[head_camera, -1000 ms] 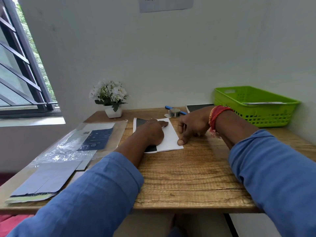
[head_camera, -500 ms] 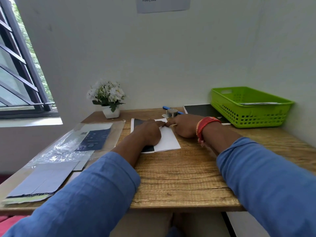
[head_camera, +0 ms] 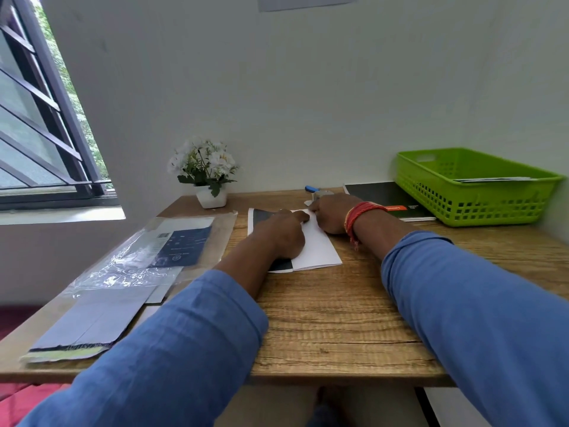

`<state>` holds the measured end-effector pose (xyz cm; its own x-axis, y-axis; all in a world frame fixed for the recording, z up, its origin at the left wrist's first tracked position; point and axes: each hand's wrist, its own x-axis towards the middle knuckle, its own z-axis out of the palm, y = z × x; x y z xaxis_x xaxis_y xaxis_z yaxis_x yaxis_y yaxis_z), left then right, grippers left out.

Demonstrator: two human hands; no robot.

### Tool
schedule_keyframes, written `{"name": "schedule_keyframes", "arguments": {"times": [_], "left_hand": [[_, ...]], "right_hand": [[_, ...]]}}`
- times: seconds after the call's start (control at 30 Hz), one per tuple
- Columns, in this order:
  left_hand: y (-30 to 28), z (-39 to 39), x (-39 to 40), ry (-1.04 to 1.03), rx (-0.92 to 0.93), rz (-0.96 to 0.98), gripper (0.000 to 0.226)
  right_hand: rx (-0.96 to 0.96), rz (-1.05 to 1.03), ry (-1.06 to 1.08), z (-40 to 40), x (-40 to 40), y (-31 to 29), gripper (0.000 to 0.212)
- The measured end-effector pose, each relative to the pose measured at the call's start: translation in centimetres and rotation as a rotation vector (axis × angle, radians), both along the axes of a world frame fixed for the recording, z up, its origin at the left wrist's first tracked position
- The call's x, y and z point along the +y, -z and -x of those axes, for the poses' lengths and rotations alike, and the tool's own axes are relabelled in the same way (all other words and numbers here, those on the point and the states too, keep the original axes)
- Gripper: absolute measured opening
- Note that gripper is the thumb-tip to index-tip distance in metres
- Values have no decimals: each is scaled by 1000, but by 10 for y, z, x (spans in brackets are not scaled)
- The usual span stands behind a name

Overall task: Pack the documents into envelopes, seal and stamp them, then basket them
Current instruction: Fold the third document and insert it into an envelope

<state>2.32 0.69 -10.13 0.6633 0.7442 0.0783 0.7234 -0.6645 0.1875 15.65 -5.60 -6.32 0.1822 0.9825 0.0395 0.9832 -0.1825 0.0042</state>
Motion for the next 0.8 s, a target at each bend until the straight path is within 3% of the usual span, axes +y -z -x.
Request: {"name": "schedule_keyframes", "arguments": {"times": [0.13, 0.67, 0.8], "left_hand": [[-1, 1, -2, -5, -14, 6, 58], [-4, 2, -6, -34, -4, 36, 59], [-4, 1, -7, -41, -5, 43, 60]], "right_hand": [[32, 6, -28, 0, -8, -4, 39], [258, 336, 1, -26, -48, -25, 94], [369, 407, -39, -28, -49, -26, 122]]}}
